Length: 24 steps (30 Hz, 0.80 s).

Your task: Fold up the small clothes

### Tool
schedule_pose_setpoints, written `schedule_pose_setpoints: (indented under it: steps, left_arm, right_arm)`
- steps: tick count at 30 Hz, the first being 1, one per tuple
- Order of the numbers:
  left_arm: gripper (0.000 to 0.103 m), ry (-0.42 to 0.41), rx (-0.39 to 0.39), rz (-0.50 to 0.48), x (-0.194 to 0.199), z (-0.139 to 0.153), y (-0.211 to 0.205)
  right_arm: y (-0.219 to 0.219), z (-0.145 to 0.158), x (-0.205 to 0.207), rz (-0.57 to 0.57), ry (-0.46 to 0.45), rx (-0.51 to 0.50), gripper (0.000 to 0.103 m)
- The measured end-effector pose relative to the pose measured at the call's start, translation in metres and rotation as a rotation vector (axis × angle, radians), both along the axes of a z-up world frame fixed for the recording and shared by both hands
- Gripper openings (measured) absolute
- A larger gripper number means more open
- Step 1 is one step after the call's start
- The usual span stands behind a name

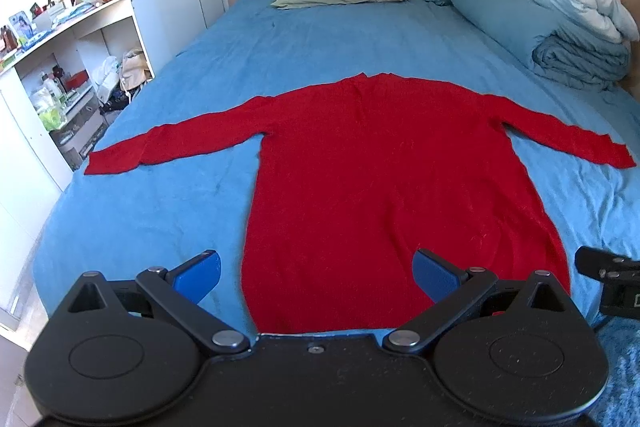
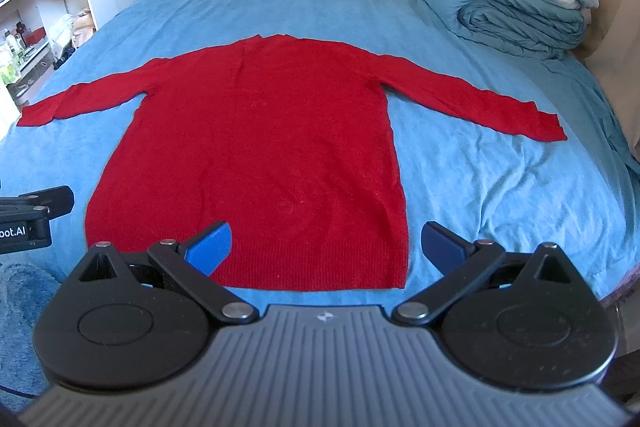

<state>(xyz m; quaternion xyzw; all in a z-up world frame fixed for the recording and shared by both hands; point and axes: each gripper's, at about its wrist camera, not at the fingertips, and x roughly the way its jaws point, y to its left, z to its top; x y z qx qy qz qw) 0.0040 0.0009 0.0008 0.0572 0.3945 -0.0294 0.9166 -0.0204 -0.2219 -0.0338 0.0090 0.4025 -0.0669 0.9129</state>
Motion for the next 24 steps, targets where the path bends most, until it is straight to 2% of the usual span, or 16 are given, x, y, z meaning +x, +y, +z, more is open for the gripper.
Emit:
schedule_pose_setpoints:
  steps: [24]
  left_arm:
    - [0.103, -0.010, -0.014, -0.002, 0.0002, 0.0023, 0.0029]
  right_arm:
    - [-0.0014, 0.0001, 0.0030, -0.003, 0.002, 0.006, 0.103]
